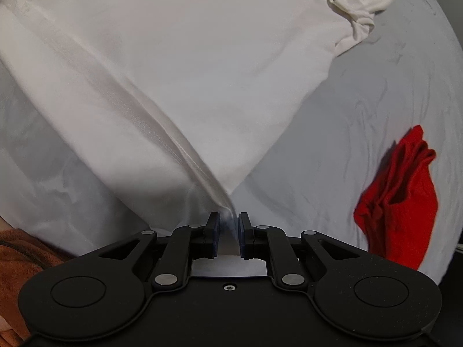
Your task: Fold clothes
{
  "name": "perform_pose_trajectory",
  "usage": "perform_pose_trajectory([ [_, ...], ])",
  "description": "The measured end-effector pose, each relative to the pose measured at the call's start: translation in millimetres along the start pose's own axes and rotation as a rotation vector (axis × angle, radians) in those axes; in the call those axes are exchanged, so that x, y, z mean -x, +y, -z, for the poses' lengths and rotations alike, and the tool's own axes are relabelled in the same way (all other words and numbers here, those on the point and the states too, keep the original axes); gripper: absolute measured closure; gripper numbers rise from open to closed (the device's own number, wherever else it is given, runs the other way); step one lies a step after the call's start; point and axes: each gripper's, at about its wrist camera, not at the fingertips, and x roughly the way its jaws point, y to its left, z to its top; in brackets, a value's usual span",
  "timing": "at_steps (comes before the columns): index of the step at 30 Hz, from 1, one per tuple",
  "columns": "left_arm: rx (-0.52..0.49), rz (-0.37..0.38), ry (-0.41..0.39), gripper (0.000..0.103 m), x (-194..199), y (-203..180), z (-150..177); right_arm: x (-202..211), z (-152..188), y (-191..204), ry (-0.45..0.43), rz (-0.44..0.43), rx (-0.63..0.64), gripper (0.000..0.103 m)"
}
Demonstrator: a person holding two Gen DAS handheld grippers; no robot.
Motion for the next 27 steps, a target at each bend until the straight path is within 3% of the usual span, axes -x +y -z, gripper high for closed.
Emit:
perform_pose_trajectory([
  [4,-0.004,-0.001,0.009,0.092,-4.4,-2.1,-0.6,-4.2,-1.5,-10.8,-0.006,-0.03,-0.002,0.062],
  [10,0.014,0.006,0.014,0.089,-7.5,-0.4,-1.2,-8.3,0.6,-24.9,-0.006,-0.087,-0.058,0.059],
  [12,0.022,0.021,0.017,0.08,-7.2,1.4,-0.1,-9.3,2.5,-28.2,-0.006,-0.129,-0.085,0.059],
  [13,0.023,0.024,0.018,0.079,-7.5,1.6,0.8,-9.6,3.7,-29.2,-0.006,-0.156,-0.097,0.061],
  [17,0.032,0.03,0.018,0.077,-9.1,2.3,3.3,-6.1,7.0,-23.3,-0.003,-0.221,-0.093,0.088],
  [20,0.032,0.024,0.015,0.077,-9.7,0.5,4.6,-1.6,6.9,-13.8,-0.001,-0.199,-0.047,0.091],
  [23,0.026,0.035,0.011,0.095,-7.4,-1.2,5.3,5.7,6.8,-5.7,0.002,-0.165,-0.009,0.094],
  [27,0.04,0.008,0.001,0.097,0.6,3.6,8.1,16.7,9.1,-5.8,-0.006,-0.12,-0.001,0.098],
])
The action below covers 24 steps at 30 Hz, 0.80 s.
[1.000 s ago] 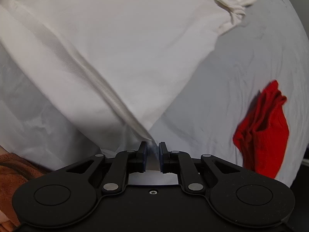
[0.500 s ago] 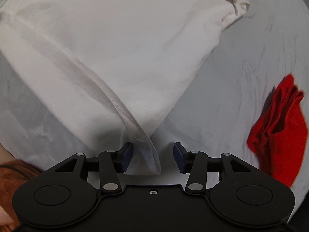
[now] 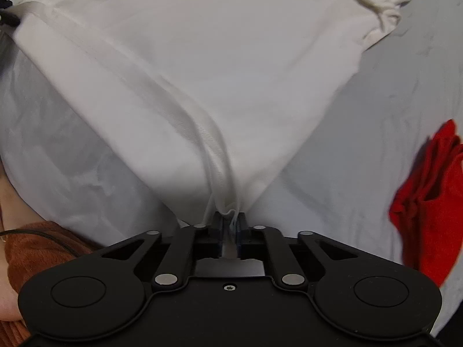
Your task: Fold clothes
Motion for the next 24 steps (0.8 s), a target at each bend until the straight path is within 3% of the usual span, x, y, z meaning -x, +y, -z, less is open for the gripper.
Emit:
perform_pose_trajectory([
  [5,0.035,-0.025,-0.037,0.099,17.0,9.7,1.0,22.0,5.0,-2.2,-0.038,0.053,-0.006,0.1],
  [10,0.063,-0.098,-0.082,0.099,38.2,13.1,-6.9,49.8,2.6,2.2,-0.101,0.168,0.032,0.1],
  [18,0.138,-0.25,-0.175,0.099,78.9,47.9,-48.0,94.7,-12.6,5.6,-0.184,0.333,0.083,0.1],
  [24,0.176,-0.35,-0.244,0.099,102.9,71.8,-80.7,106.4,-28.8,-30.5,-0.252,0.456,0.049,0.1],
])
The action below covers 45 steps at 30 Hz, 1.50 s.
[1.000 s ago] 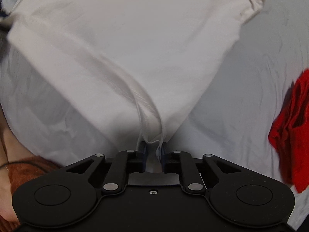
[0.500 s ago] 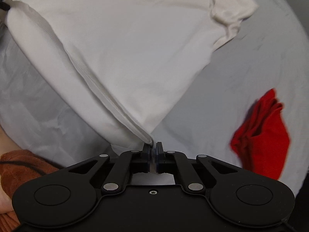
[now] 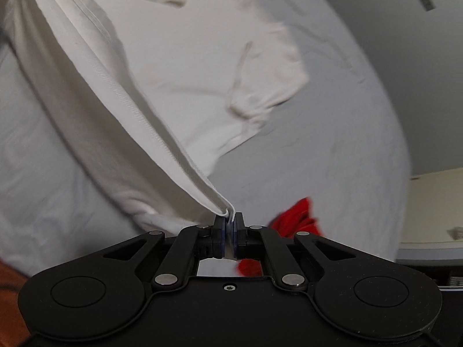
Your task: Fold clothes
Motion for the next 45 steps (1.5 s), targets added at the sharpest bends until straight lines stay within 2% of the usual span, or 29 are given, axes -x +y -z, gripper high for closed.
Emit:
perform_pose_trajectory([
  [12,0.052,-0.144,-0.087,0.099,-13.4,44.0,-82.0,-12.9,-65.5,-62.0,-0.052,0.16,-0.044,0.1],
  [17,0.084,-0.198,-0.103,0.099,-30.5,60.9,-115.8,-38.1,-104.9,-92.7,-0.055,0.221,-0.069,0.1],
  [21,0.107,-0.207,-0.093,0.099,-56.5,71.9,-139.1,-63.8,-131.7,-110.4,-0.052,0.244,-0.082,0.1],
  [26,0.136,-0.214,-0.075,0.099,-97.9,84.4,-163.0,-115.5,-169.1,-130.2,-0.046,0.26,-0.1,0.1],
  [30,0.164,-0.216,-0.052,0.099,-147.2,93.8,-179.8,-166.8,-199.1,-141.3,-0.036,0.249,-0.12,0.1],
  [37,0.207,-0.198,-0.07,0.098,-210.6,99.0,-188.2,-253.1,-227.0,-147.8,0.002,0.224,-0.131,0.1],
  [43,0.246,-0.182,-0.067,0.085,-236.9,104.4,-185.9,-313.0,-238.4,-151.3,0.014,0.134,-0.196,0.099],
  [45,0.267,-0.185,-0.073,0.084,-238.4,108.6,-183.1,-324.3,-238.2,-154.2,0.011,0.113,-0.217,0.093],
])
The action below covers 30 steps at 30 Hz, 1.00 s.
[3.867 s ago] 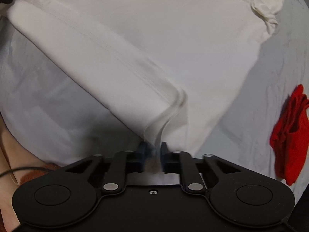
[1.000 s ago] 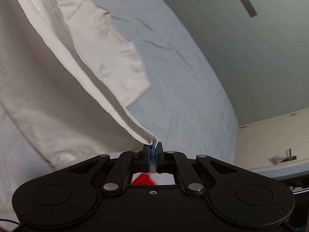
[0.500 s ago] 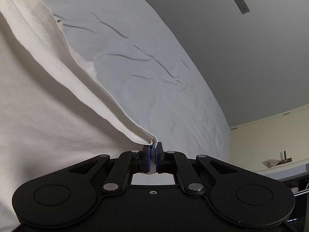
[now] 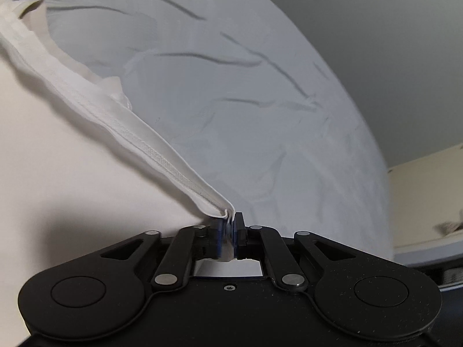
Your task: Fold clothes
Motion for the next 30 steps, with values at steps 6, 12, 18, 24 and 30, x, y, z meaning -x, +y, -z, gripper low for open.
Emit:
perform_pose_trajectory([
  [6,0.052,-0.036,0.019,0.077,7.9,18.1,13.9,-12.0,6.7,-26.0,-0.001,-0.053,-0.135,0.072],
  [12,0.005,-0.032,0.058,0.077,38.7,41.6,45.4,-6.0,16.2,-51.0,0.035,-0.041,-0.213,0.067],
  [18,-0.058,0.037,0.065,0.077,87.9,44.3,88.0,15.2,44.9,-63.8,0.054,-0.077,-0.246,0.067],
  [24,-0.123,0.151,0.052,0.077,136.9,24.1,131.2,47.3,88.9,-40.8,0.056,-0.194,-0.196,0.068],
  [30,-0.145,0.23,0.067,0.077,165.7,-7.7,159.6,86.0,126.4,-10.8,0.051,-0.334,-0.211,0.073],
])
